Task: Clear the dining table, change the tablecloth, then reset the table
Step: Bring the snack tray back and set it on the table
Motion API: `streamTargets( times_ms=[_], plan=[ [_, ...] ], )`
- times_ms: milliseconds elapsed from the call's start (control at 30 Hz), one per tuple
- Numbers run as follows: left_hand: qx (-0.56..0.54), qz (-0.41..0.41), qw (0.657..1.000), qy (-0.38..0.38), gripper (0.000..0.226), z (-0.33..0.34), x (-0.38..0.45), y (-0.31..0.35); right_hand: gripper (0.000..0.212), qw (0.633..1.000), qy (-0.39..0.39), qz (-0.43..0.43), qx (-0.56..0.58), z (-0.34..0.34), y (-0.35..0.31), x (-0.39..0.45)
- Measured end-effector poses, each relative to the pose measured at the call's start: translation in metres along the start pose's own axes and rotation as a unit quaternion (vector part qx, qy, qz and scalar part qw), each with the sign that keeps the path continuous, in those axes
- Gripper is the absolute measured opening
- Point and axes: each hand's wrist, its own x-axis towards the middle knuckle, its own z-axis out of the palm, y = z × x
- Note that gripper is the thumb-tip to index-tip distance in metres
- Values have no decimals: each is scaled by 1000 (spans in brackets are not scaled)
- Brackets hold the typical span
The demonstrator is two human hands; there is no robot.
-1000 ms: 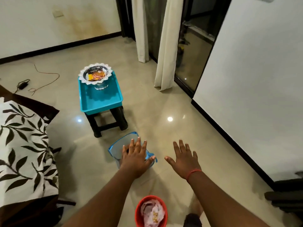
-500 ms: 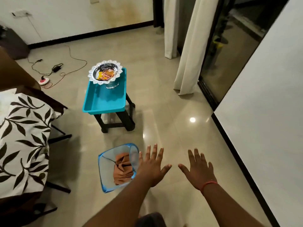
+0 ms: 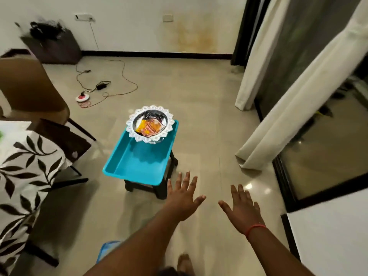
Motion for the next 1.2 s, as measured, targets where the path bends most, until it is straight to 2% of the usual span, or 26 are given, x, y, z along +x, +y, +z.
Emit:
streamTargets(
  times_ms=[233, 400, 533, 700, 867, 1033, 1200],
  plan=[
    [-20, -56, 997, 40, 84, -85, 138, -41, 86, 998, -23, -51, -4, -82, -31, 163],
    [-39, -169, 983, 54, 114, -124, 253, -81, 85, 993, -51, -88, -61, -144, -34, 326],
    [-71, -246, 965, 56, 108, -155, 319, -87, 87, 978, -96, -159, -97, -198, -57, 432],
    [-101, -266, 956, 72, 102, -207, 427, -81, 87, 957, -96, -238, -134, -275, -127, 561],
    [-96, -294, 949, 65, 81, -247, 528, -135, 93, 927, -86, -325, -166, -315, -229, 681],
    [-109, -328, 937, 46, 83, -280, 617, -215, 87, 901, -104, -362, -215, -331, -312, 784],
    [-154, -345, 924, 51, 92, -322, 678, -254, 85, 870, -141, -389, -270, -349, -385, 862]
  ],
)
